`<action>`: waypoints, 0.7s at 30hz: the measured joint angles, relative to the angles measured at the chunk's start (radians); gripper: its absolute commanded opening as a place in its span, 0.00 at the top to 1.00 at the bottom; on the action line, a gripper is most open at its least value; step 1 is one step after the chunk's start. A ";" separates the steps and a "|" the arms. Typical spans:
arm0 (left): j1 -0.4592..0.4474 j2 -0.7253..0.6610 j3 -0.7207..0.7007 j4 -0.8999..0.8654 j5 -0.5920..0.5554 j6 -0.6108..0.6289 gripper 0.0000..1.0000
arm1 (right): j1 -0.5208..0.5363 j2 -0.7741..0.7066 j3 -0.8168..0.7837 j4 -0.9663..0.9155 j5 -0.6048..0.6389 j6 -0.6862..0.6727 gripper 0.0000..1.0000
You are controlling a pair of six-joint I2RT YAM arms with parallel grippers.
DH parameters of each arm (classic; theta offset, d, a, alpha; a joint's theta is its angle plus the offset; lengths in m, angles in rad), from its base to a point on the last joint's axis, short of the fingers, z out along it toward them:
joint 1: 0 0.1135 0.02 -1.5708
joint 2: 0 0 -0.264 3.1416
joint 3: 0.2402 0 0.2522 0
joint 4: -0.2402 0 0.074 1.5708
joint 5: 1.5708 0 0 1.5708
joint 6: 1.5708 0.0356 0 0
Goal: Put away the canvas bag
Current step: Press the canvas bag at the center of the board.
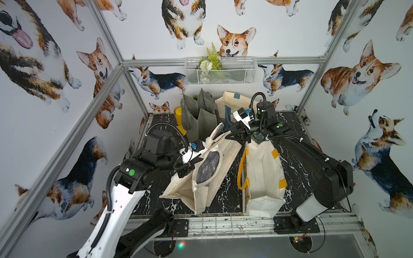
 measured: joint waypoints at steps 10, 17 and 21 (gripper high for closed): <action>0.000 -0.042 -0.104 0.121 -0.027 -0.012 0.99 | -0.002 -0.033 -0.022 0.004 0.031 0.024 1.00; 0.000 -0.072 -0.188 0.275 -0.049 -0.084 0.71 | 0.002 -0.074 -0.024 -0.005 0.108 0.008 1.00; 0.000 -0.053 -0.211 0.372 -0.048 -0.137 0.56 | 0.009 -0.084 -0.026 -0.011 0.125 -0.023 1.00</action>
